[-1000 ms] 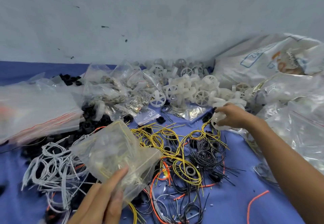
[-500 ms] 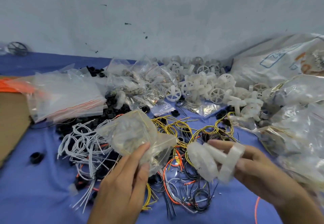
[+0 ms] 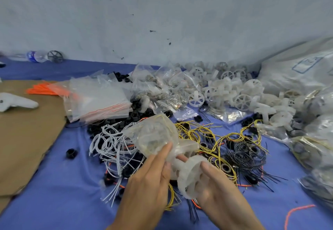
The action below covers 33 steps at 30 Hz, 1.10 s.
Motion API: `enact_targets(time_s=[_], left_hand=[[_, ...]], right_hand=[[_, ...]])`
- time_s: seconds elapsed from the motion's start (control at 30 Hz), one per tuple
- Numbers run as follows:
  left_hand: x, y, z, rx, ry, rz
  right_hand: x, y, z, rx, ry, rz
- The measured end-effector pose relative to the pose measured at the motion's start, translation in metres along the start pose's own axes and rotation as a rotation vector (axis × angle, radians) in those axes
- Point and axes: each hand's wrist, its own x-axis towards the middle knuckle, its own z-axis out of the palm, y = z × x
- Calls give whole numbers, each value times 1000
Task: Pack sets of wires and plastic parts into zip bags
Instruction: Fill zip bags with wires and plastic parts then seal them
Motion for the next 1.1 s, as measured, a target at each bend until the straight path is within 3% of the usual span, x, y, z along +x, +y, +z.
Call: enact_targets(time_s=[0.17,0.27,0.53,0.73,0.8,0.87,0.93,1.0,1.03,1.07,1.1], left_hand=[[-3,1,2,-15,-12,-8],[-5,4,4,-30,-24,-10],[-6,8,1,-25,-57,-8],[-5,11,0,86,-79,41],[-4,11,-1,110,-69,60],[-4,10,-3,91,-74,91],[-4,9,-5,71,-110,121],[-4,9,-6,73,-138,151],[-5,9,-6,72,-147,157],[-5,9,-6,67,-152,157],[-6,8,-7,58,-150,155]], right_hand=[[-8,7,-10,-175,325,1],[-13,6,-10,-329,420,25],[-11,8,1,-585,277,-29],[-13,15,8,-703,363,-36],[-8,15,16,-820,280,-39],[1,11,25,-957,139,-62],[11,9,23,-1107,150,-110],[23,36,27,-1486,188,-67],[28,43,29,-1656,346,59],[36,49,44,-1762,310,305],[41,66,59,-2063,401,421]])
